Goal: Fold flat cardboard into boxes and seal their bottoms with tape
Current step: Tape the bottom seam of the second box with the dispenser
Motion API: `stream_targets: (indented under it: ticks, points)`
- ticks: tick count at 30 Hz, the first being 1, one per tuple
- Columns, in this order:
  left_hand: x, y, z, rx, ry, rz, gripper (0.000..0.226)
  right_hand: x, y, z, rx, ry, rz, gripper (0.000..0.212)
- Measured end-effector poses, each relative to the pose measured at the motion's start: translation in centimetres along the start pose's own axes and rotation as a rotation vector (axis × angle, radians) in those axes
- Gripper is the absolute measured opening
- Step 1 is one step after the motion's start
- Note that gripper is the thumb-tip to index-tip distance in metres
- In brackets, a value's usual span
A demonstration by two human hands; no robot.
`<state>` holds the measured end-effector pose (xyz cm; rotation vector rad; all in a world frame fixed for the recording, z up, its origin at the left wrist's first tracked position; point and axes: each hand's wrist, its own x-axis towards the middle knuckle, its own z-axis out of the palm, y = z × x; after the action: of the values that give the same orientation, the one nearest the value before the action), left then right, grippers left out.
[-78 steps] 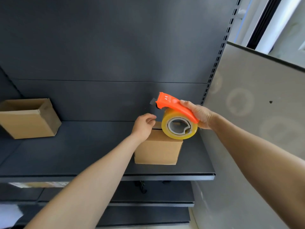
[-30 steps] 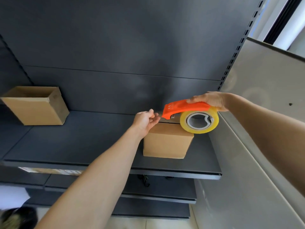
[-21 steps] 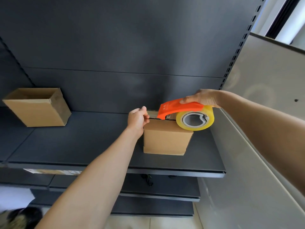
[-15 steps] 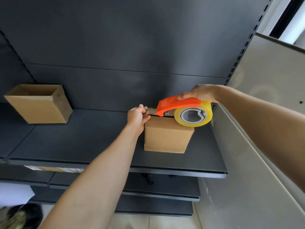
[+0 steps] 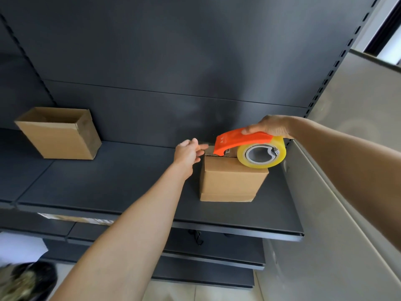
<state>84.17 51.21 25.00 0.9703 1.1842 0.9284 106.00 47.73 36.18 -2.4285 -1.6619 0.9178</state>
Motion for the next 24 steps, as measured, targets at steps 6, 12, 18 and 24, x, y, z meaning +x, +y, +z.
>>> stream_targets:
  ticks: [6,12,18,24]
  points:
    - [-0.2,0.0,0.2,0.122,0.03,-0.079,0.03,0.0,0.4,-0.1,0.005,-0.004,-0.028,0.064]
    - [-0.4,-0.5,0.4,0.032,0.091,-0.146,0.028,-0.2,0.7,-0.6,-0.075,-0.016,-0.055,0.061]
    - [-0.3,-1.1,-0.3,0.039,0.142,-0.132,0.028,0.4,0.0,-0.5,-0.195,-0.007,-0.048,0.067]
    - [-0.5,-1.3,-0.1,0.082,0.166,-0.138,0.024,0.6,0.1,-0.6,-0.169,-0.017,-0.064,0.066]
